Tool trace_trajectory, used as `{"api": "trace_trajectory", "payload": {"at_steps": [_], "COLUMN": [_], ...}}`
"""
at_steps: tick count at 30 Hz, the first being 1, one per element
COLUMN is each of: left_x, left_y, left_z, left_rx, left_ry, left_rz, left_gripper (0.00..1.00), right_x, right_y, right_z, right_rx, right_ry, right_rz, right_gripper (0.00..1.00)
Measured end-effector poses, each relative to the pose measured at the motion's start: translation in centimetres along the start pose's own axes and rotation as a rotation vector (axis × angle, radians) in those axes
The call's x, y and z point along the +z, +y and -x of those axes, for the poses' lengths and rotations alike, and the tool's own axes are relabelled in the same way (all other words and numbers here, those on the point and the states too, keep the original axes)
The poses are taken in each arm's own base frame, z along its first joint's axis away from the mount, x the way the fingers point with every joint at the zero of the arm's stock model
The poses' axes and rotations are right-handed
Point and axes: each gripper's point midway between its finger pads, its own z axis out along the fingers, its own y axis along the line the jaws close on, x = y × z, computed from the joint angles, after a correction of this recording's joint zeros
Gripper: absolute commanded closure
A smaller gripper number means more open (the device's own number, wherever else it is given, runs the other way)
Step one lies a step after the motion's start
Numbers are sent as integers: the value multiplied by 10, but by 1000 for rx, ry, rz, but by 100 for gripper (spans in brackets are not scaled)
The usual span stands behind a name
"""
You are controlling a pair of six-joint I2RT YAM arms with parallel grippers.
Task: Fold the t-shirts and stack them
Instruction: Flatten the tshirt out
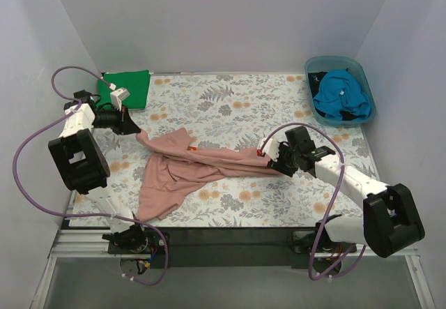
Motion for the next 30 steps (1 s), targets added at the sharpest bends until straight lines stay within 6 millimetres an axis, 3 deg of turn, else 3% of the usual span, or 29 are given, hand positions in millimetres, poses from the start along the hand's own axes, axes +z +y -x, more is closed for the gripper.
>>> {"api": "trace_trajectory", "payload": {"at_steps": [6,12,26,30], "left_x": [1,1,1,1], "left_y": [-1,0,1,1], "left_z": [0,0,0,-1], "left_rx": [1,1,4,4], "left_ry": [3,5,6,10], "left_rz": [-1,1,5,8], "left_gripper": [100,100,100,100], "right_x": [9,14,25,25], "right_y": [4,-6,-10,-17], "right_z": [0,4,-21,-24], "right_rx": [-72,-119,-167,-165], "right_ry": [9,12,75,74], "right_rz": [-46,-126,-206,-240], "right_gripper": [45,48,50,64]}}
